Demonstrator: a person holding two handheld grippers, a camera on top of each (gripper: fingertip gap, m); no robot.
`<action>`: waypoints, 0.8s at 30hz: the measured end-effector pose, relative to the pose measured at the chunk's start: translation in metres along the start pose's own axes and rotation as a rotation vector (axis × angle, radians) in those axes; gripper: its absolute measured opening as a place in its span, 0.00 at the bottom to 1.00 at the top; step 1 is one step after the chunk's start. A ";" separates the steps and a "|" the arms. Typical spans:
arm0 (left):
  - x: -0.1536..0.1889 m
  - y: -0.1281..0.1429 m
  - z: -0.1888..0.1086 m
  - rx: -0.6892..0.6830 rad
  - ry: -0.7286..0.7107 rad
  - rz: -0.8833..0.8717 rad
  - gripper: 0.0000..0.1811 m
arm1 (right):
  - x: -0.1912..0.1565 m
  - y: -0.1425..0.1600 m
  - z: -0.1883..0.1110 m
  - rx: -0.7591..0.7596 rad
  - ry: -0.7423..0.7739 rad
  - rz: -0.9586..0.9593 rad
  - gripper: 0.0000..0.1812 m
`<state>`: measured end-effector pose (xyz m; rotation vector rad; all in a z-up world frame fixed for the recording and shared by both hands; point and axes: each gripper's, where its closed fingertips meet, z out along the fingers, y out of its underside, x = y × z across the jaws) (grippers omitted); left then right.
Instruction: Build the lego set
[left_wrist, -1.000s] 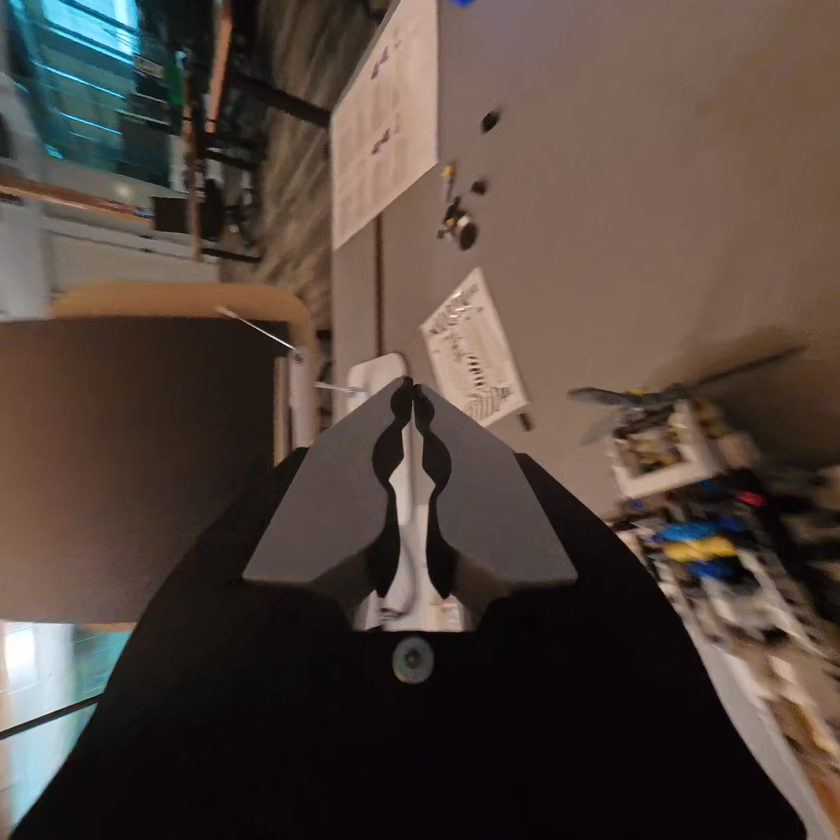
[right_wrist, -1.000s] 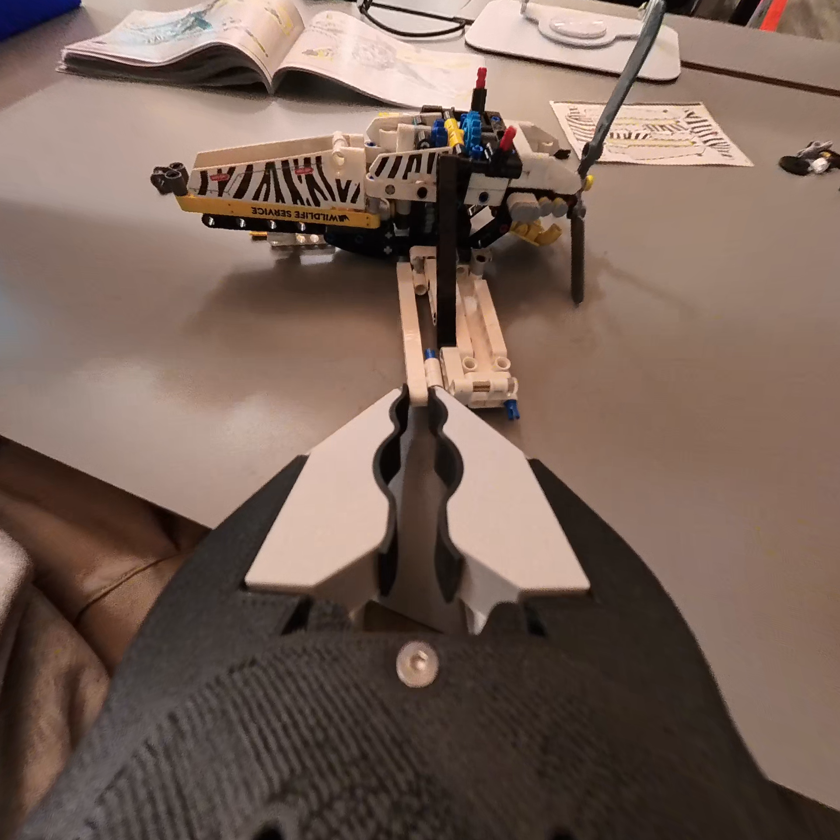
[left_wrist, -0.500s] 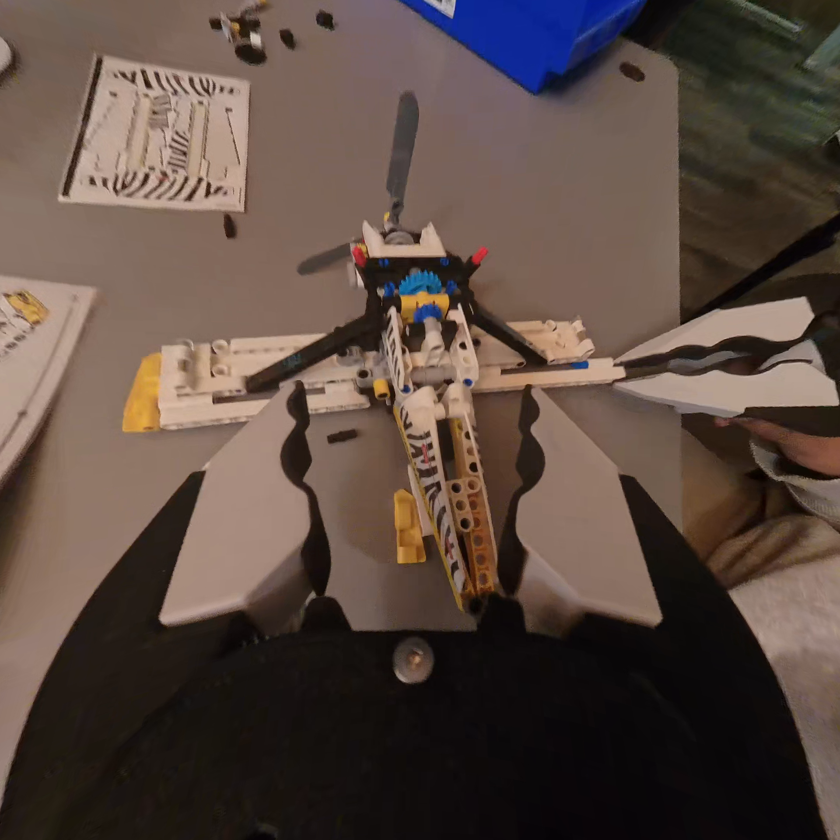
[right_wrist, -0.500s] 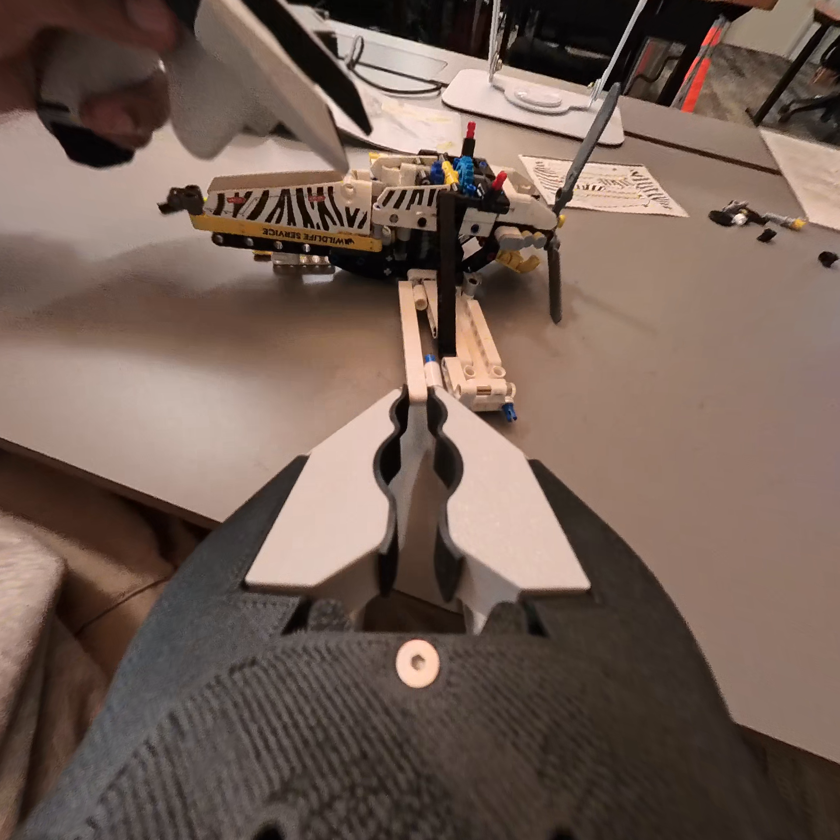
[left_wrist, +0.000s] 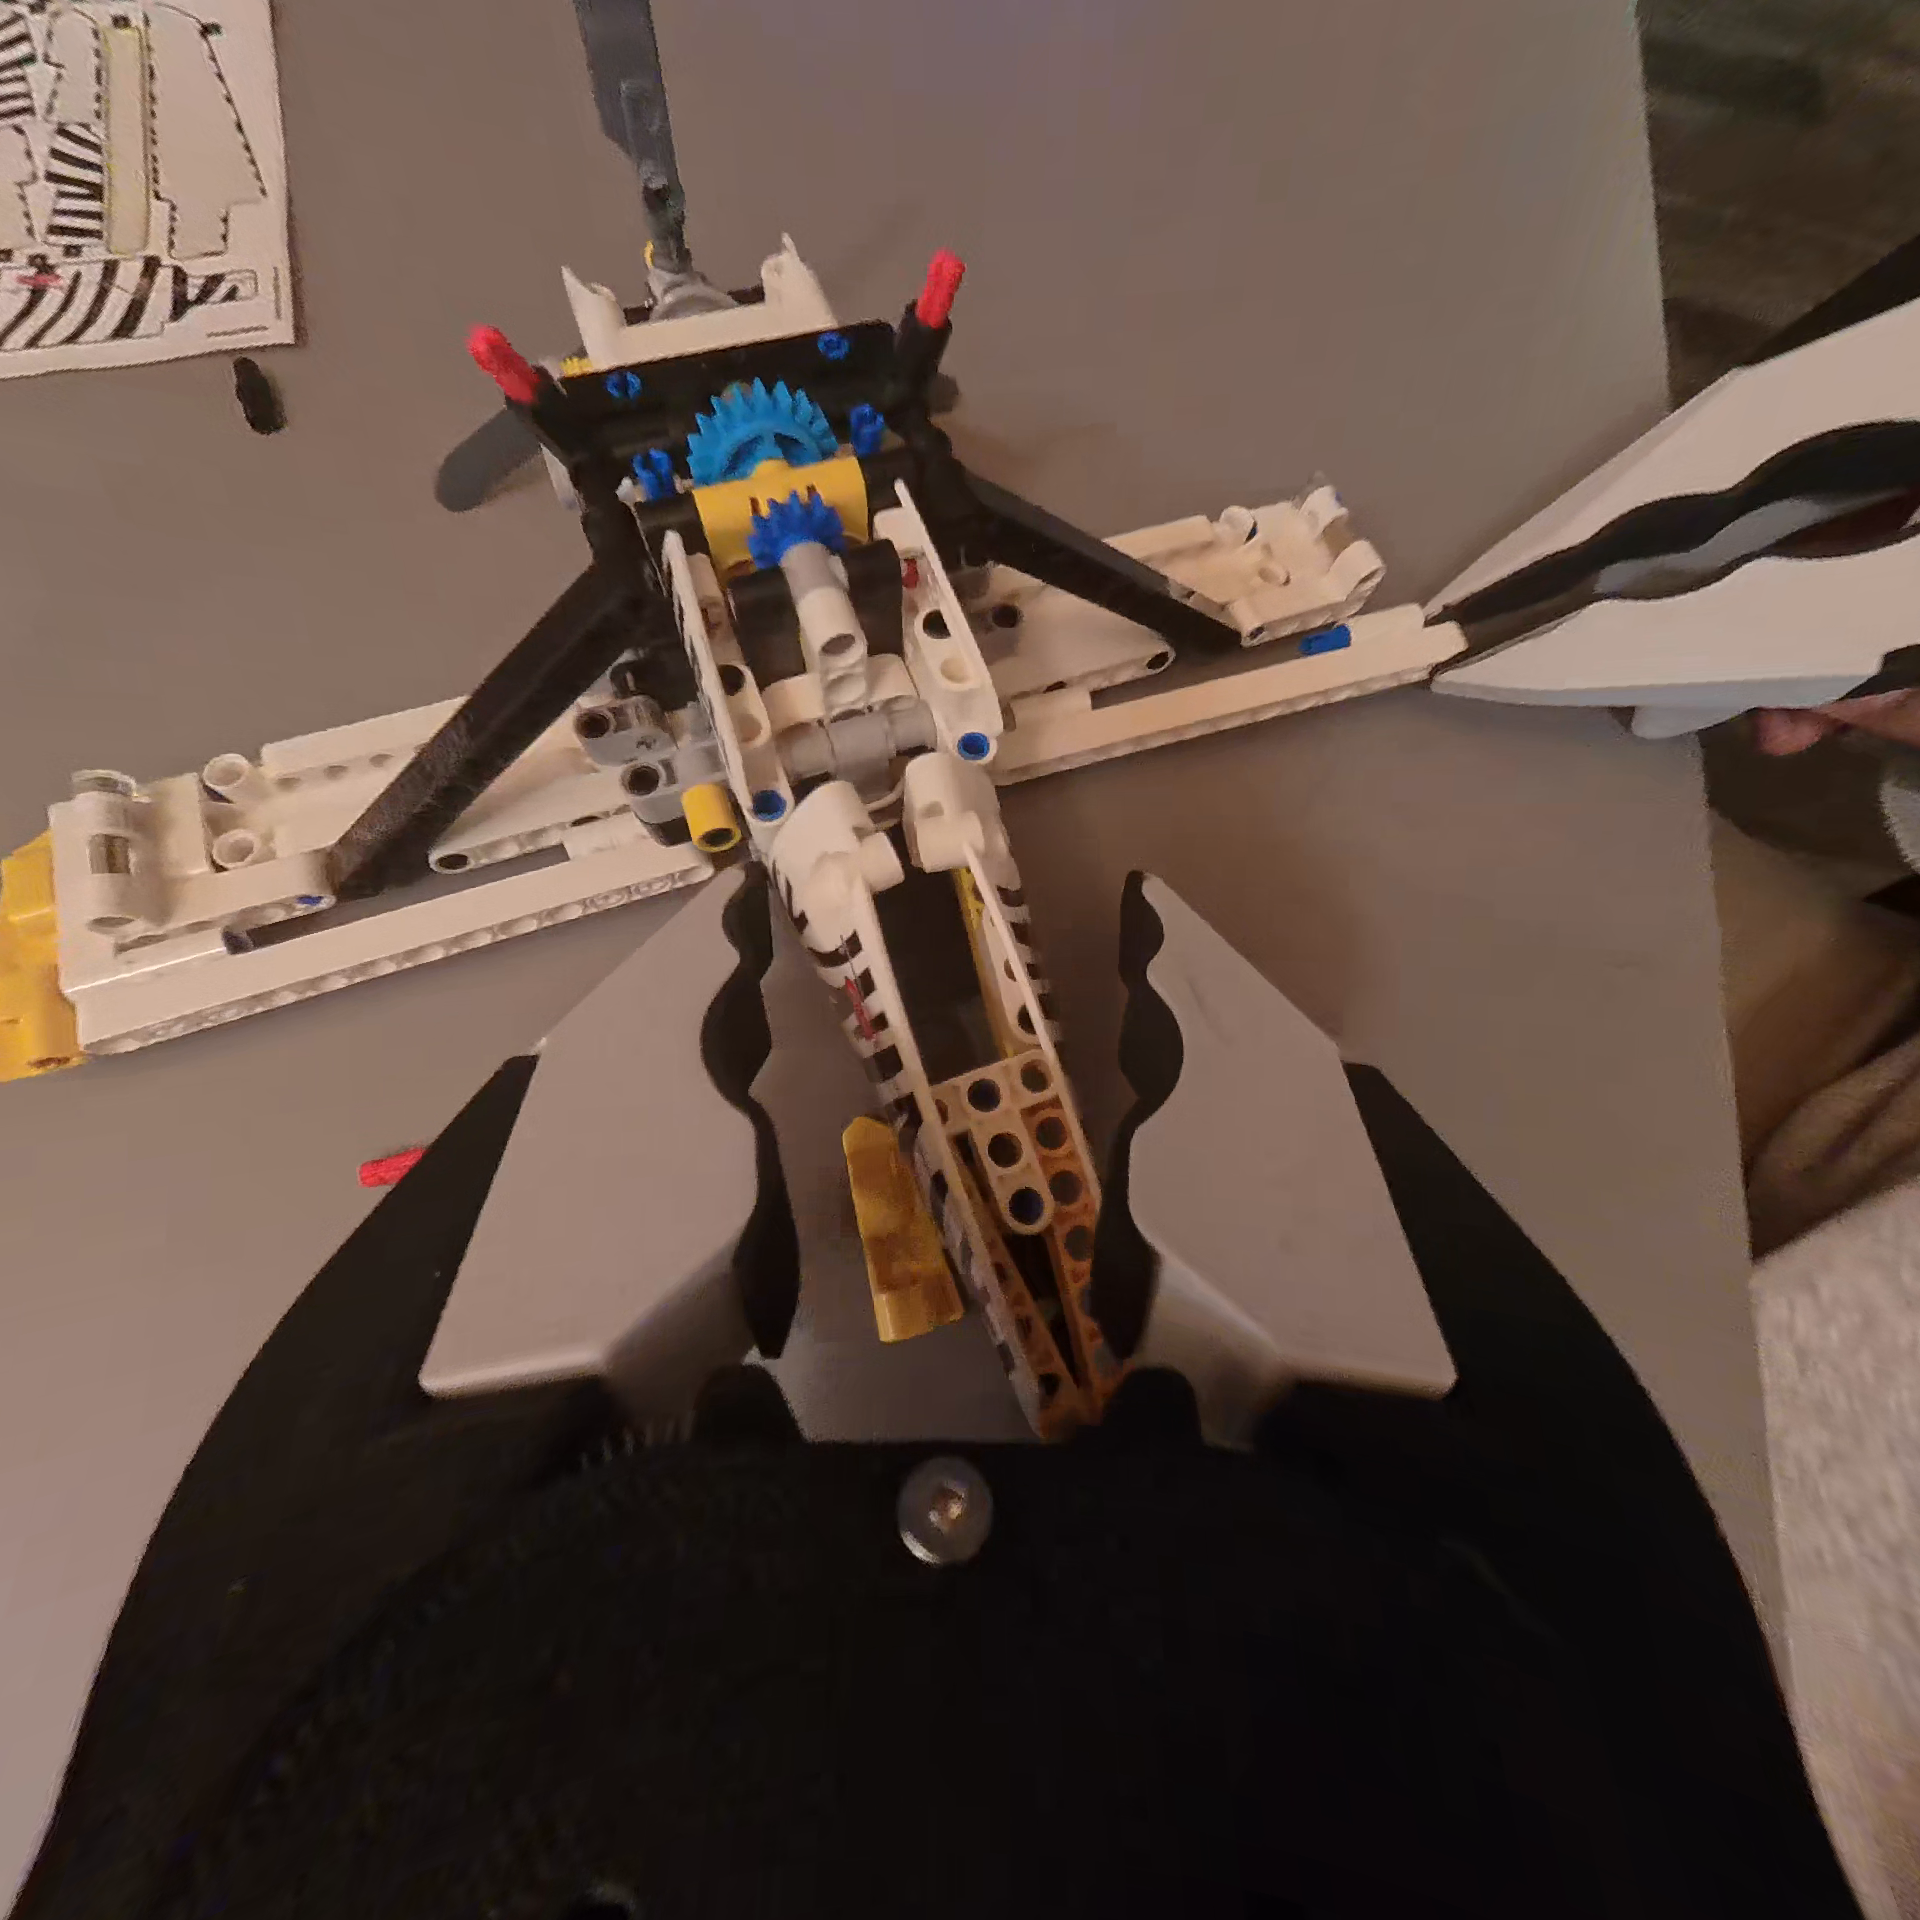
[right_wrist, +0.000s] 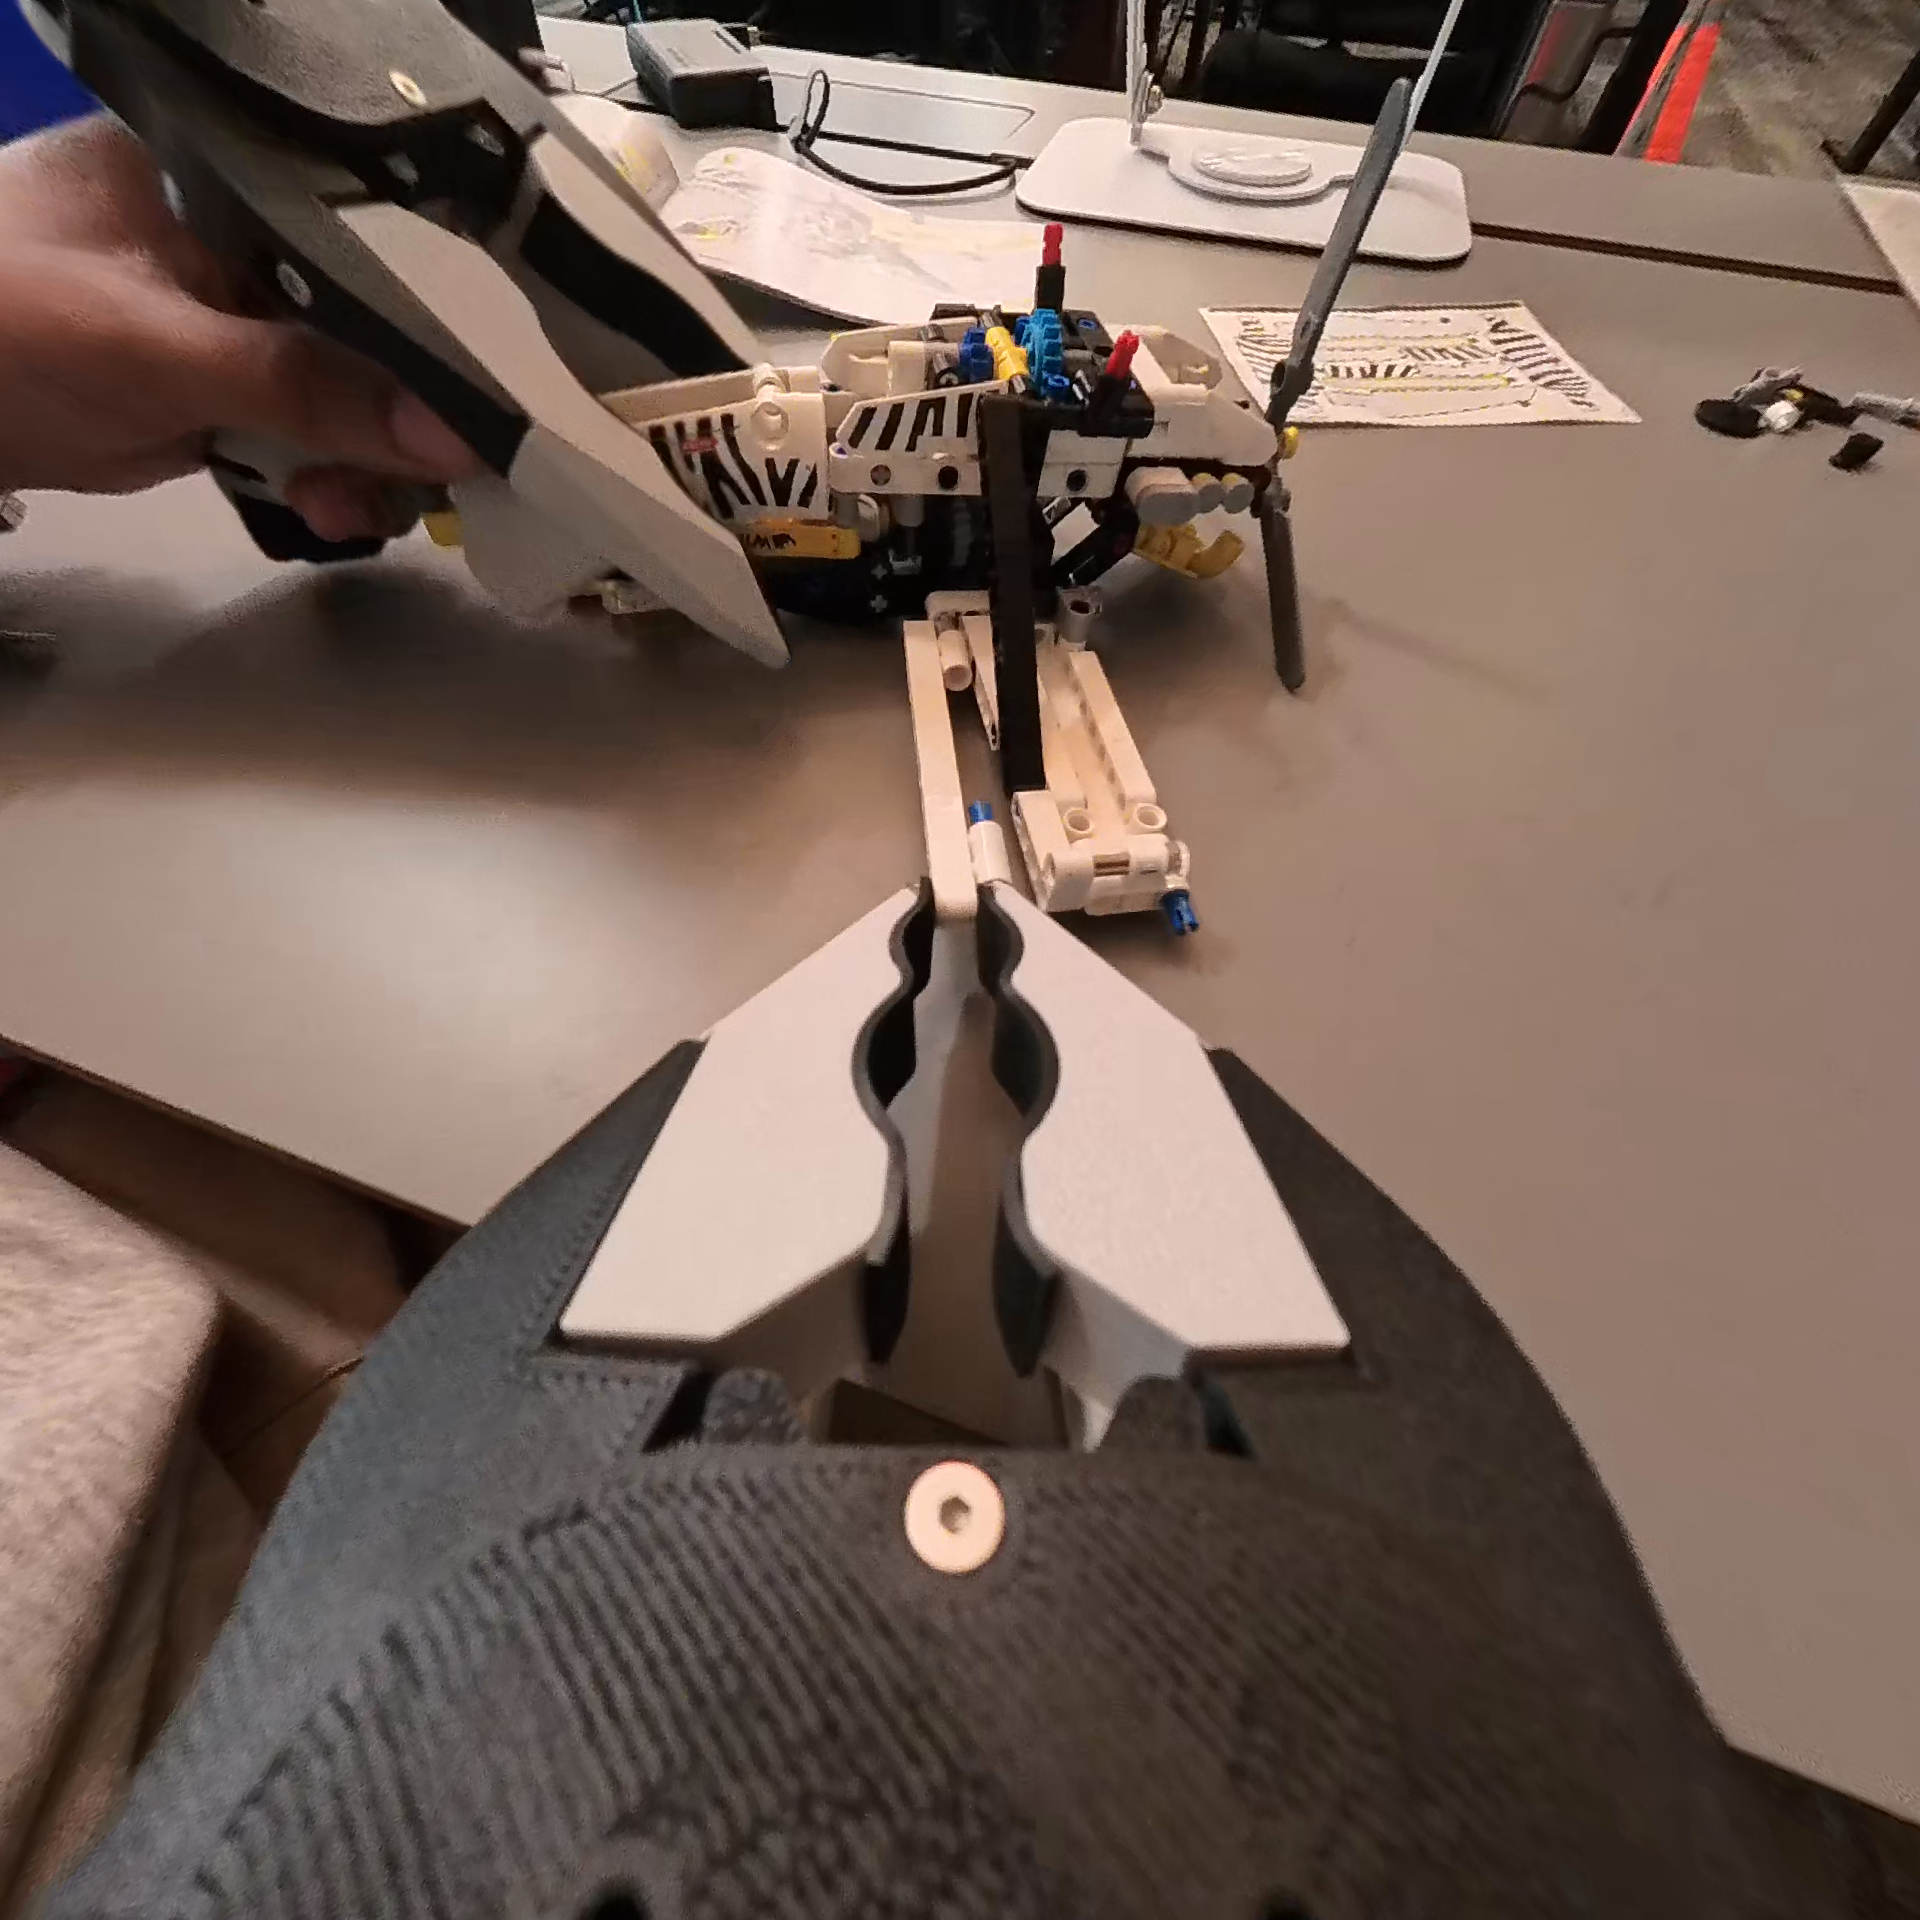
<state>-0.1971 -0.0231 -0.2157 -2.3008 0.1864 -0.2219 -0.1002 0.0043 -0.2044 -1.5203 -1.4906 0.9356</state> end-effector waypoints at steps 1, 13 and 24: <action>-0.001 0.001 0.002 -0.004 -0.011 0.006 0.36 | 0.000 0.000 0.001 -0.001 -0.002 -0.001 0.03; -0.013 0.004 0.005 -0.033 -0.127 0.084 0.29 | 0.005 -0.001 0.007 -0.036 -0.034 0.033 0.03; -0.013 0.005 0.004 -0.041 -0.130 0.075 0.26 | 0.002 0.000 0.014 -0.079 -0.026 0.007 0.03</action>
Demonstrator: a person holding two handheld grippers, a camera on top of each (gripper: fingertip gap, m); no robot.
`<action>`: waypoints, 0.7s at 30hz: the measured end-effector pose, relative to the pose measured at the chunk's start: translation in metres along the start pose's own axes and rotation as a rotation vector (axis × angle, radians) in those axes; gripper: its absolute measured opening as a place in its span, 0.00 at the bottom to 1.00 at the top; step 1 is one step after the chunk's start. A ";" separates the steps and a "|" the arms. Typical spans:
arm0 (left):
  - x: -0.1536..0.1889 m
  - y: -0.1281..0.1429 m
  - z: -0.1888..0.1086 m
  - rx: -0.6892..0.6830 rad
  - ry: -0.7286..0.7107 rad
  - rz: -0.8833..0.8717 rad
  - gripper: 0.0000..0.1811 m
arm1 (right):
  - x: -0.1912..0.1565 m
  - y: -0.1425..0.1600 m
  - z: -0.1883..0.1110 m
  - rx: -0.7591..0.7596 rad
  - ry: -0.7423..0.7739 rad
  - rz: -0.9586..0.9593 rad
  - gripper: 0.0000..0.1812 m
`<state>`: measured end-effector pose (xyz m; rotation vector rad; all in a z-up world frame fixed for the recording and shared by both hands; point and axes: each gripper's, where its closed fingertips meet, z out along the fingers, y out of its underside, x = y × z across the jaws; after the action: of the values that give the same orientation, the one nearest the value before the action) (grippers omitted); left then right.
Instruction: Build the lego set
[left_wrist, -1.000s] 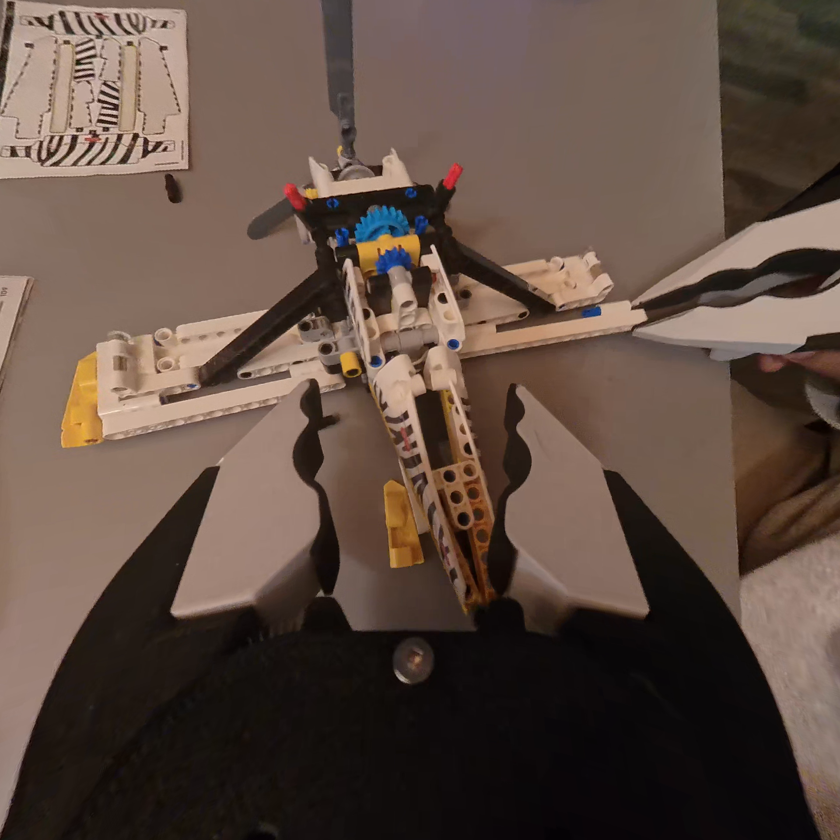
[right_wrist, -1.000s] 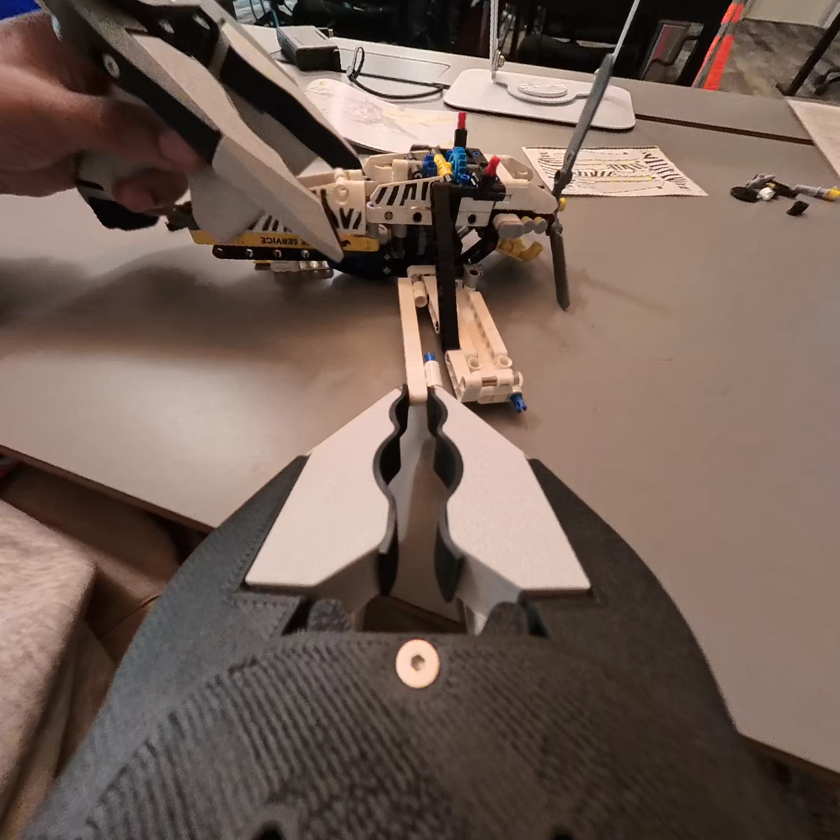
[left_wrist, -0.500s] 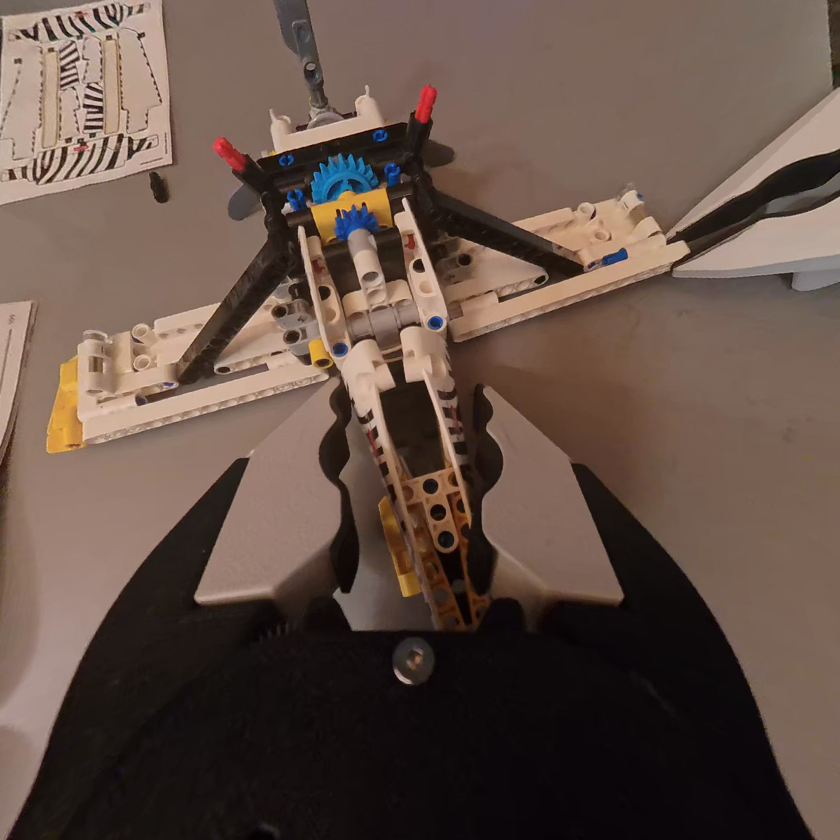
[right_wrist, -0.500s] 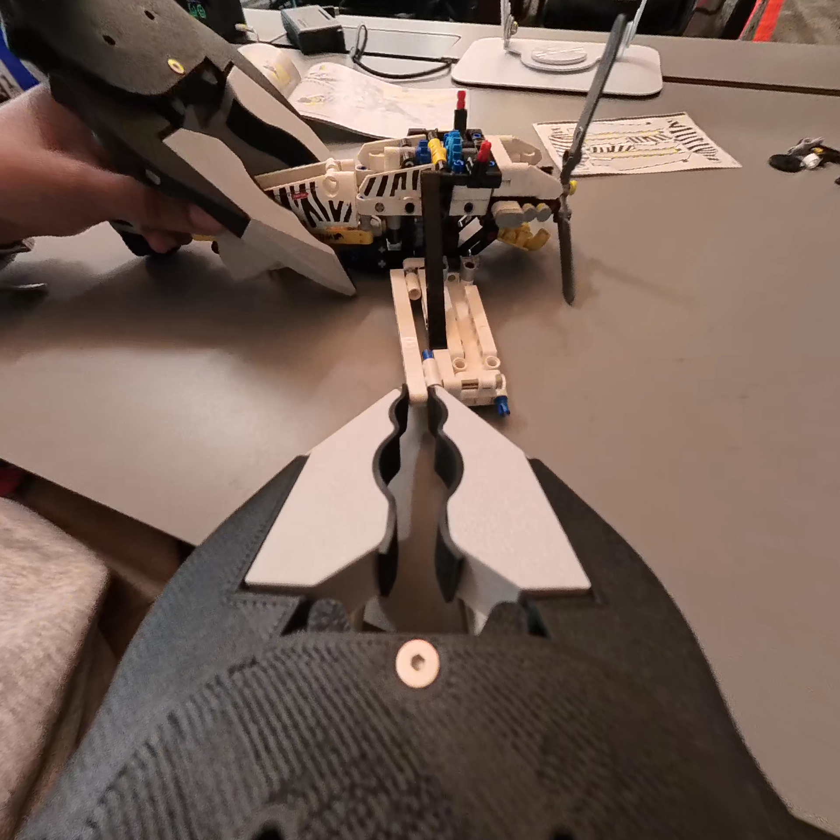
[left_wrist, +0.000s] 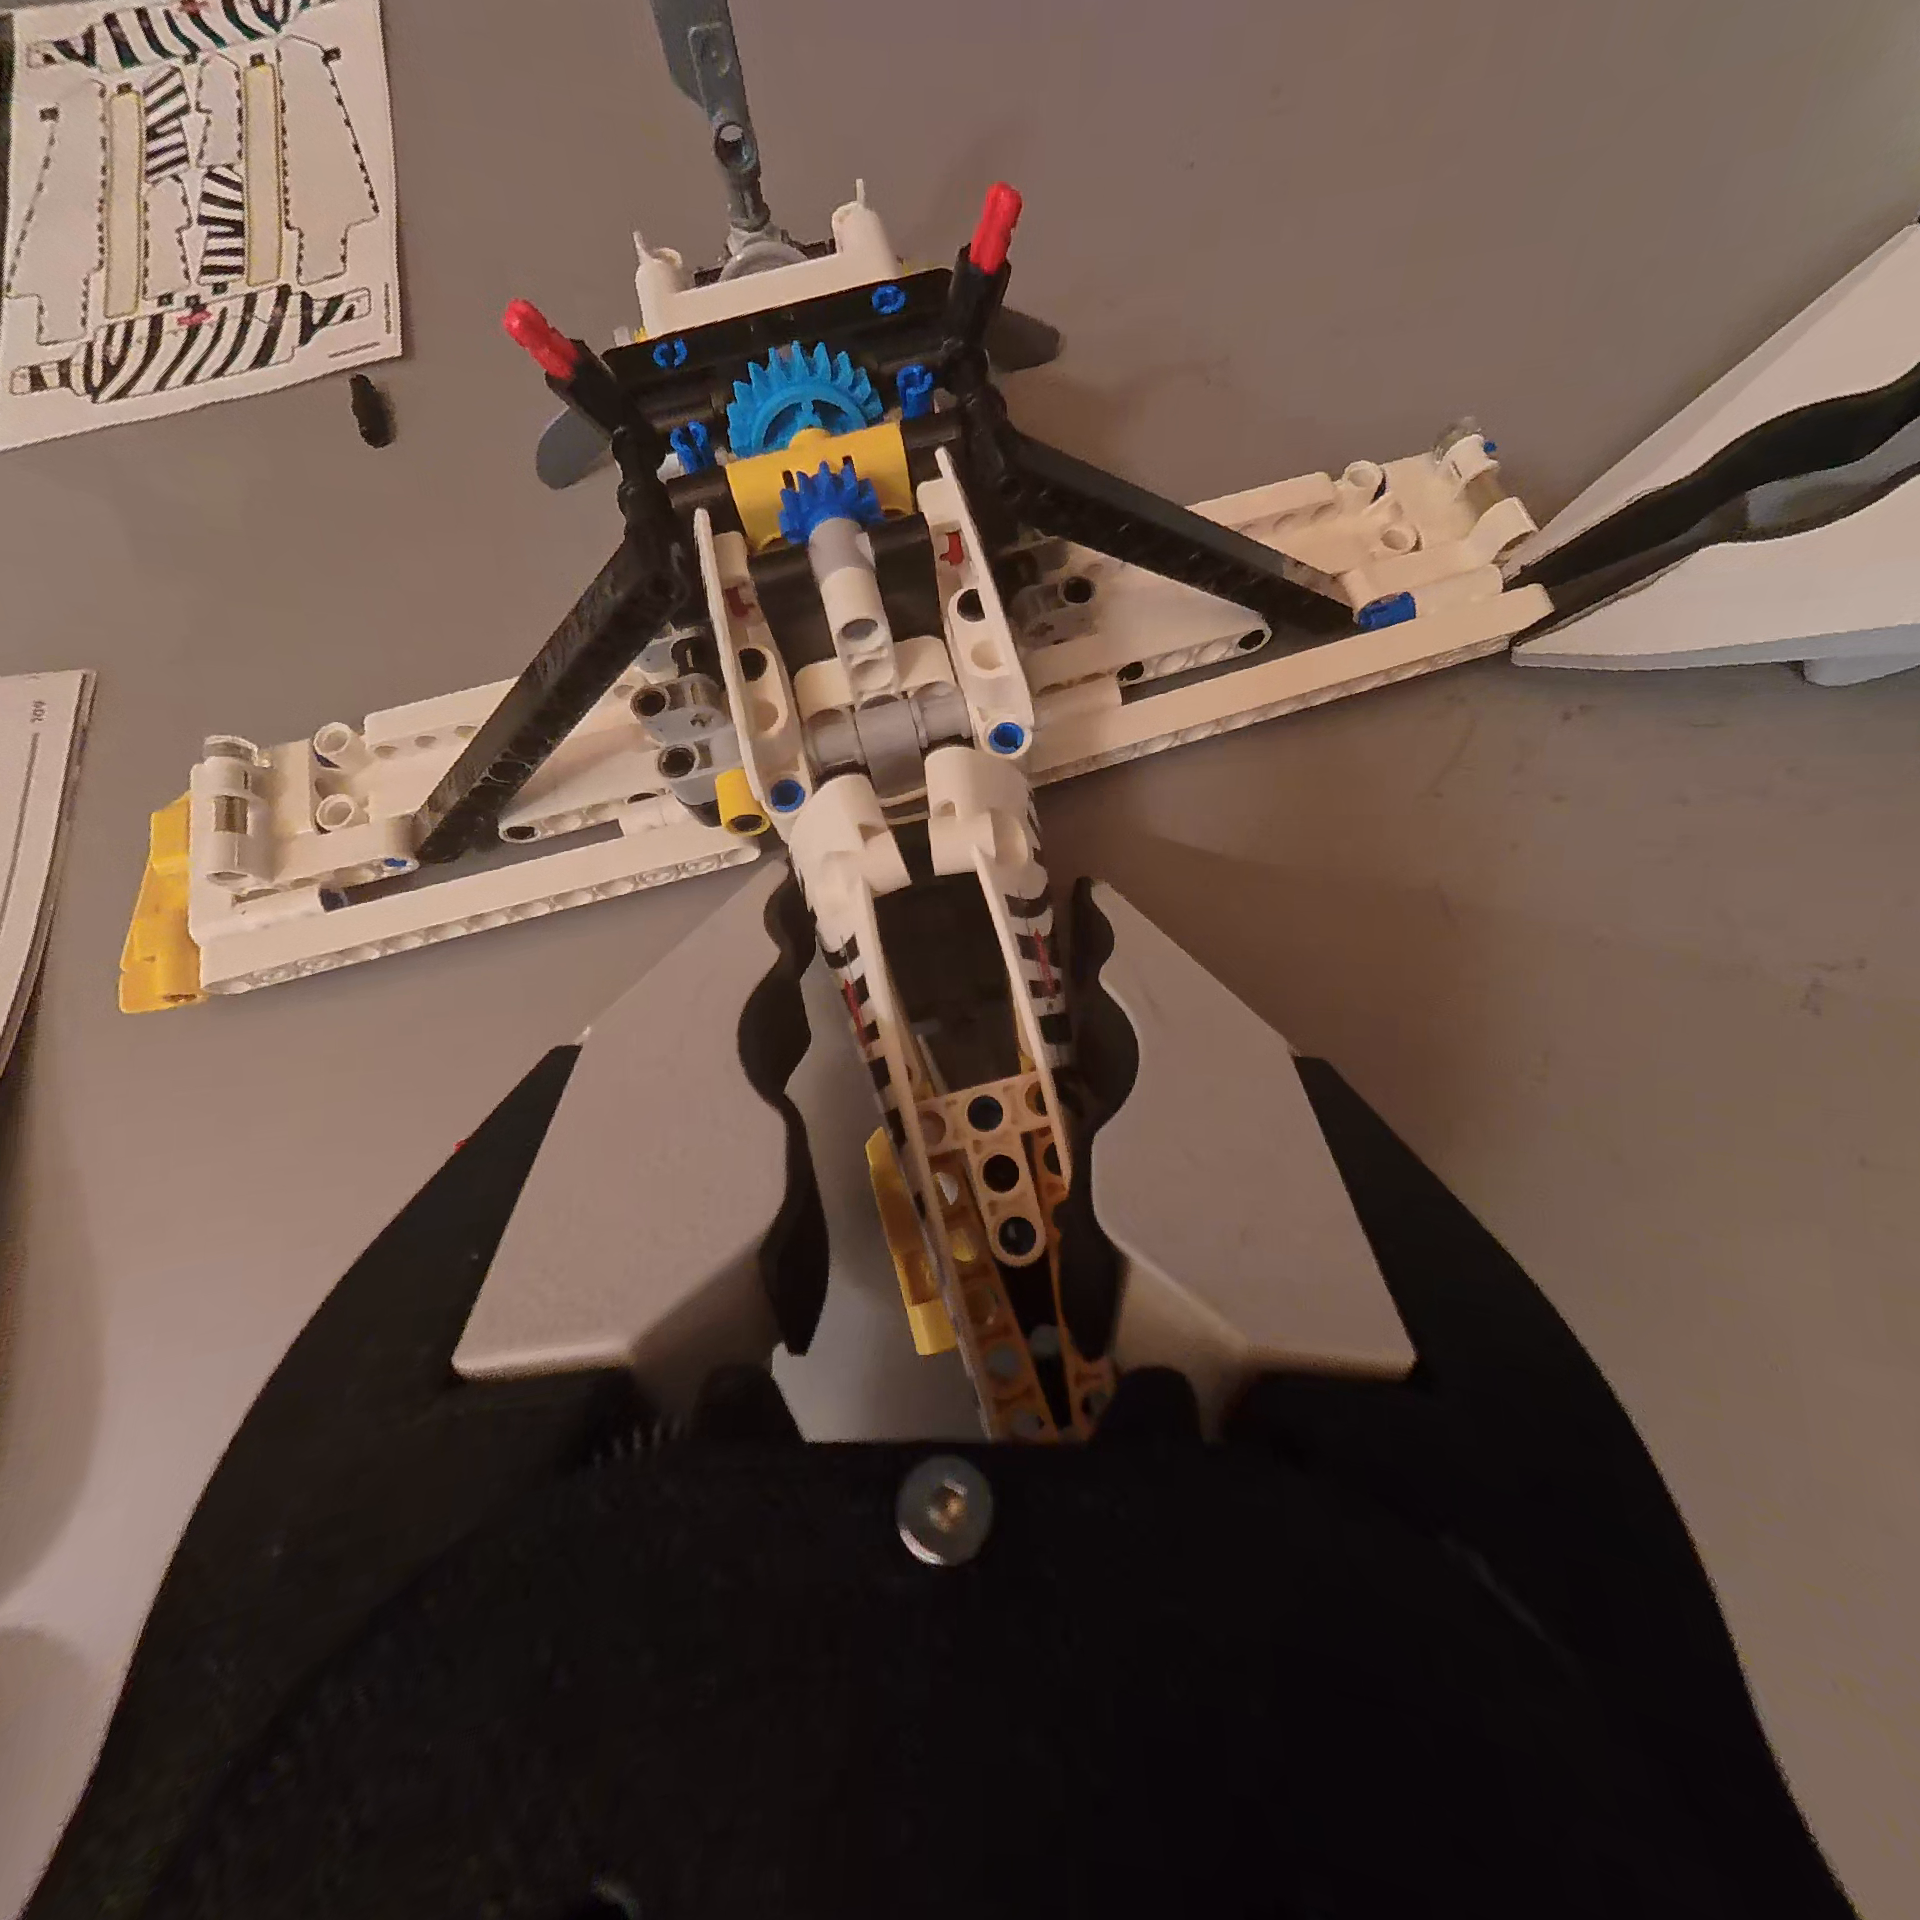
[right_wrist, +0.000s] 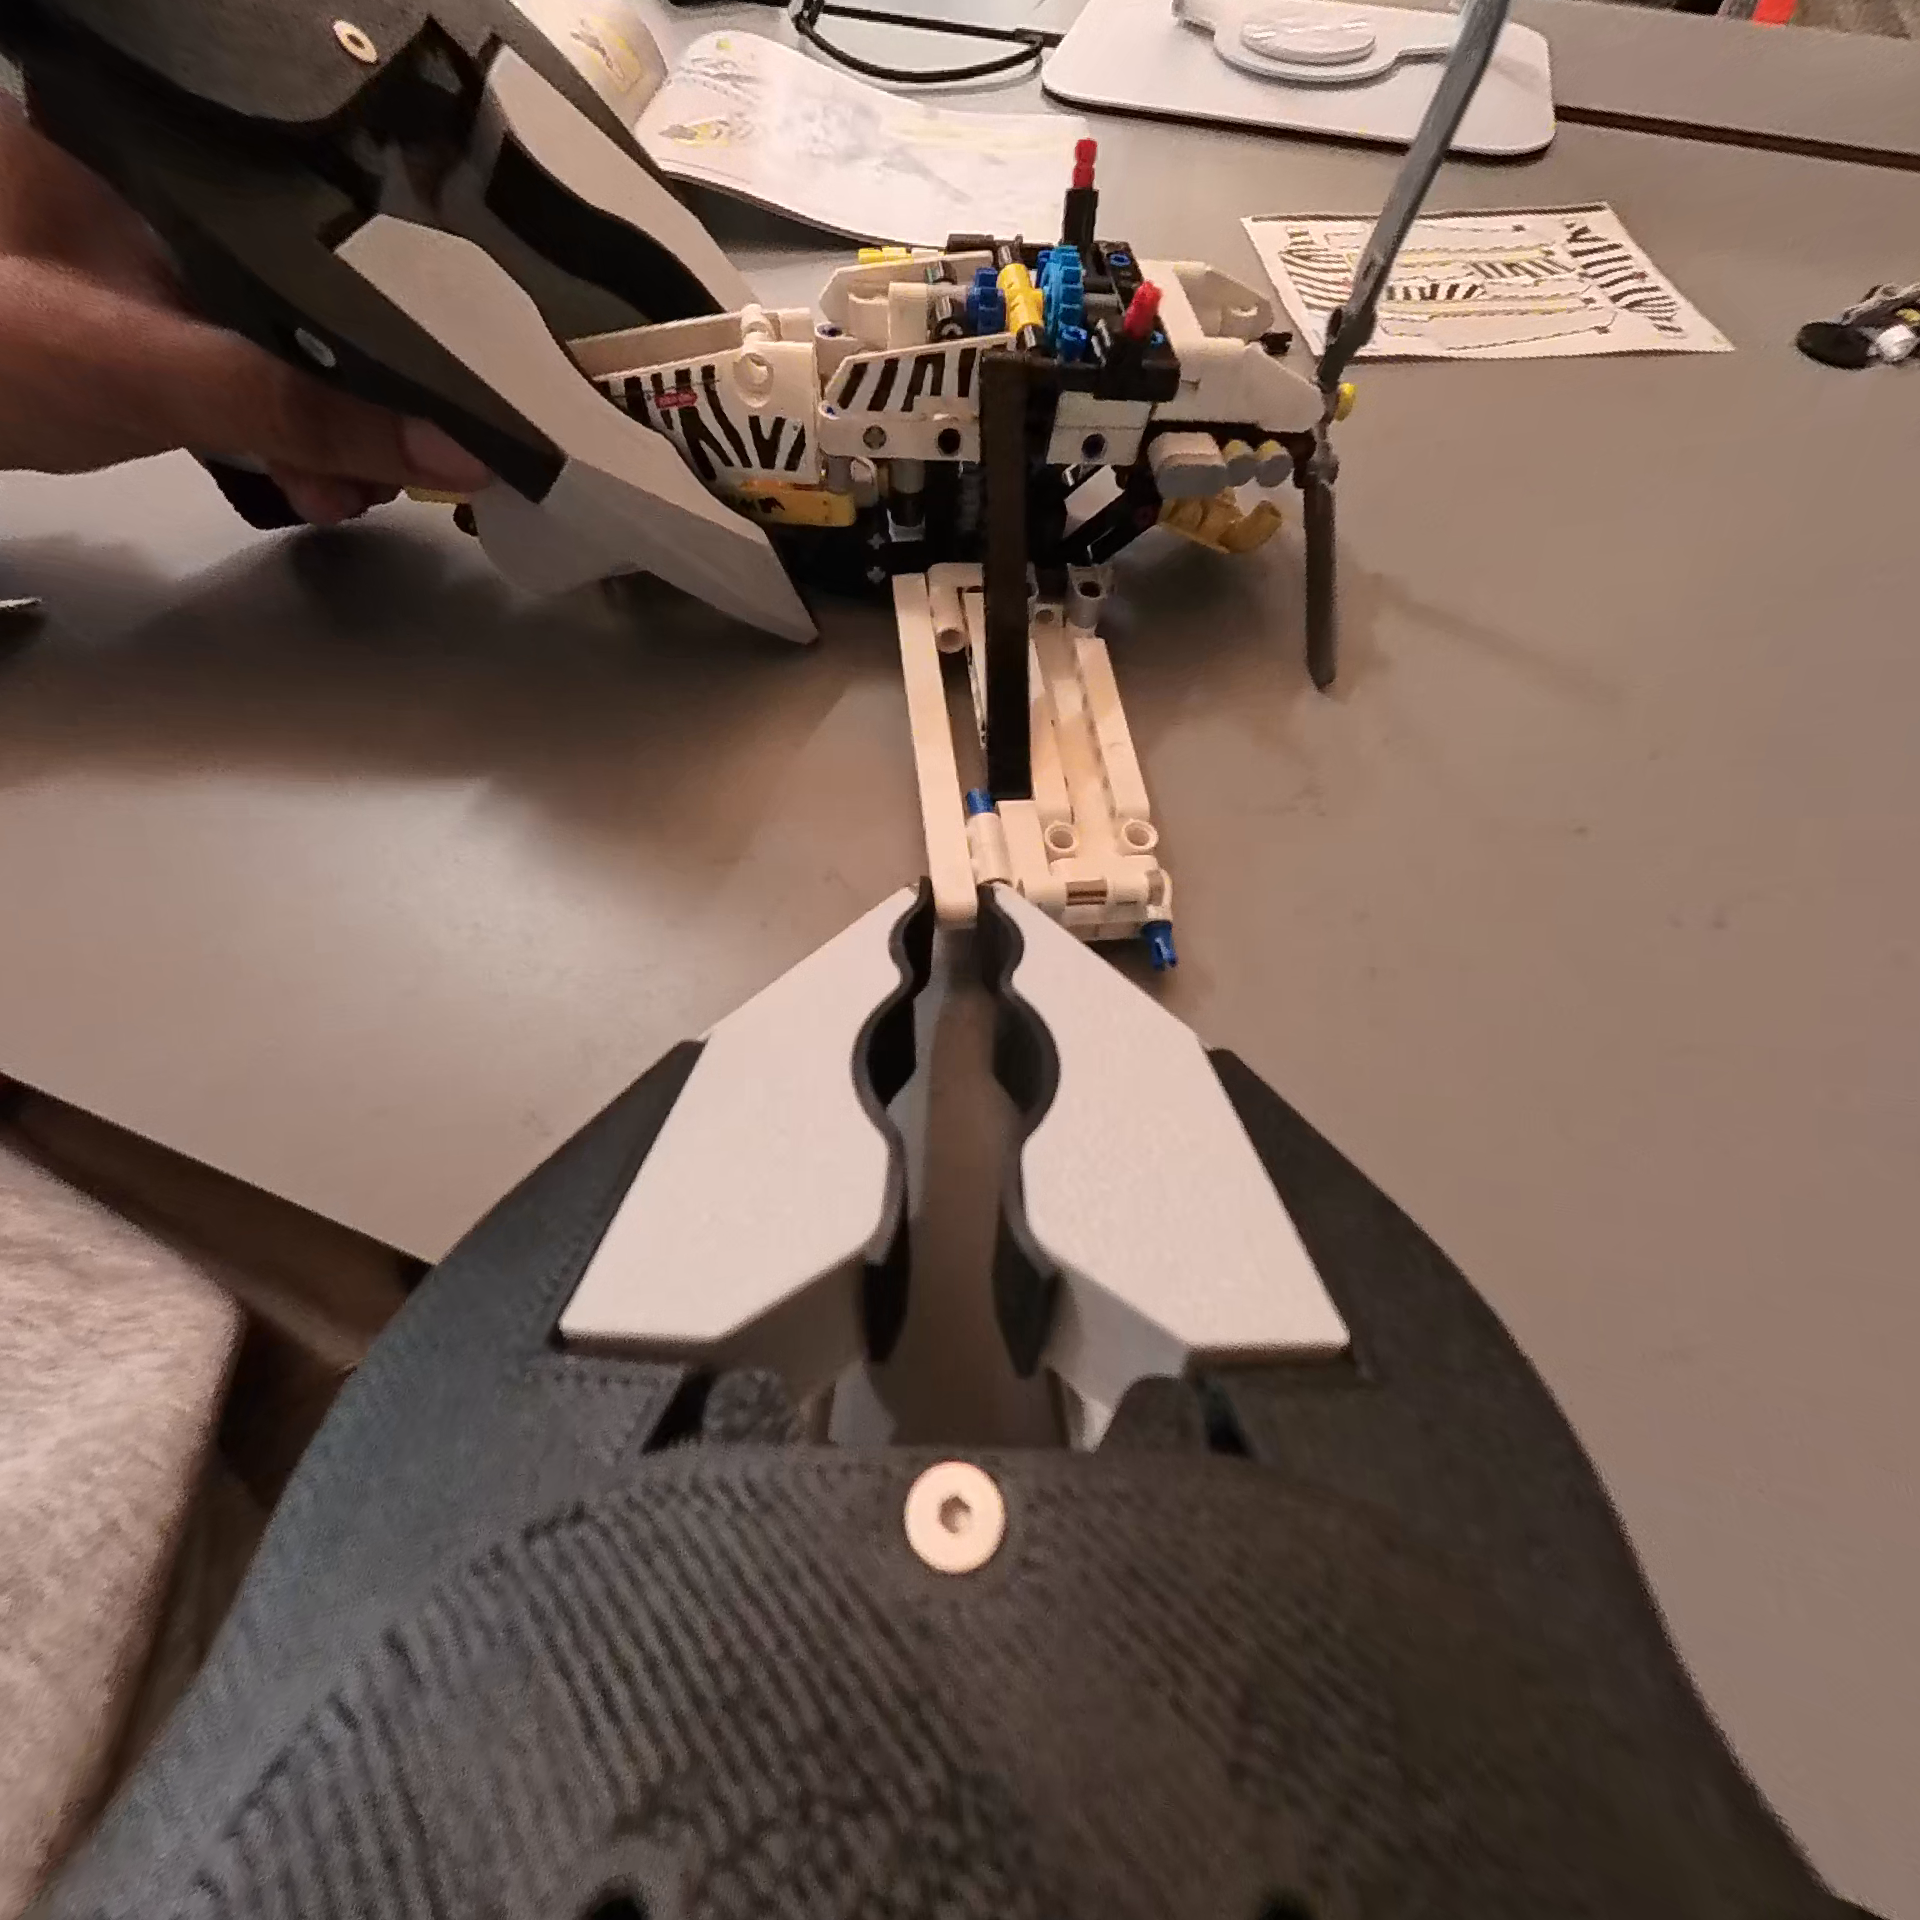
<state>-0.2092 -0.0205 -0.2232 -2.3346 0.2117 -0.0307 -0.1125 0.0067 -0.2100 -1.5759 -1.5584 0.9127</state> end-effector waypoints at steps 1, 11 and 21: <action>0.000 0.000 0.000 0.001 0.000 0.000 0.26 | 0.000 0.000 0.000 -0.003 0.005 -0.004 0.03; -0.002 0.000 0.000 0.005 -0.041 0.030 0.29 | -0.001 0.002 -0.003 -0.017 0.046 -0.053 0.04; -0.002 0.000 0.000 0.006 -0.043 0.029 0.30 | 0.000 0.003 -0.005 -0.023 0.051 -0.051 0.04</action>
<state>-0.2115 -0.0198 -0.2232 -2.3238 0.2233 0.0335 -0.1065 0.0070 -0.2104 -1.5564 -1.5713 0.8232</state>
